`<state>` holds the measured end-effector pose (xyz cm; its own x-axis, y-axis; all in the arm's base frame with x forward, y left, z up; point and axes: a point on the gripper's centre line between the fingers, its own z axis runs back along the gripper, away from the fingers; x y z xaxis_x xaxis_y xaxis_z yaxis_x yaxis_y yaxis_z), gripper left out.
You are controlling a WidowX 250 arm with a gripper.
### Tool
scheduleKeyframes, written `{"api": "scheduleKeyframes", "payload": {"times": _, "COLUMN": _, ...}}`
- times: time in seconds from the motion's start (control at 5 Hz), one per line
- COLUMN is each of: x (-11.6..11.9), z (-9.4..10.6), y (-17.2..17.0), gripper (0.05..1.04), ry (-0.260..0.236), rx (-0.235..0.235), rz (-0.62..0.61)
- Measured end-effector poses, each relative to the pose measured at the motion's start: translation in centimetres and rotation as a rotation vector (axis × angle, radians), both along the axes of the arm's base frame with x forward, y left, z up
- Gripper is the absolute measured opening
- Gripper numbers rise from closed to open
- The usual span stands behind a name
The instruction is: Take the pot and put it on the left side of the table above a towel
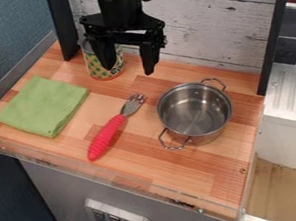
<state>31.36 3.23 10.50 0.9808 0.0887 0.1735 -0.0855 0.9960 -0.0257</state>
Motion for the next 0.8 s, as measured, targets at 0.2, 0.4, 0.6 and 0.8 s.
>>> {"api": "scheduleKeyframes", "payload": {"times": 0.2, "x": -0.2, "z": -1.0, "y": -0.1, "gripper": 1.000, "ry": 0.029, "rx": -0.005, "rz": 0.002}}
{"api": "scheduleKeyframes", "payload": {"times": 0.4, "x": 0.9, "z": -3.0, "y": -2.4, "gripper": 1.000, "ry": 0.015, "rx": -0.037, "rz": 0.020}}
{"api": "scheduleKeyframes", "payload": {"times": 0.6, "x": 1.3, "z": -5.6, "y": -3.2, "gripper": 1.000, "ry": 0.027, "rx": -0.009, "rz": 0.036}}
{"api": "scheduleKeyframes", "payload": {"times": 0.8, "x": 1.4, "z": -7.9, "y": -3.0, "gripper": 1.000, "ry": 0.050, "rx": 0.004, "rz": 0.058}}
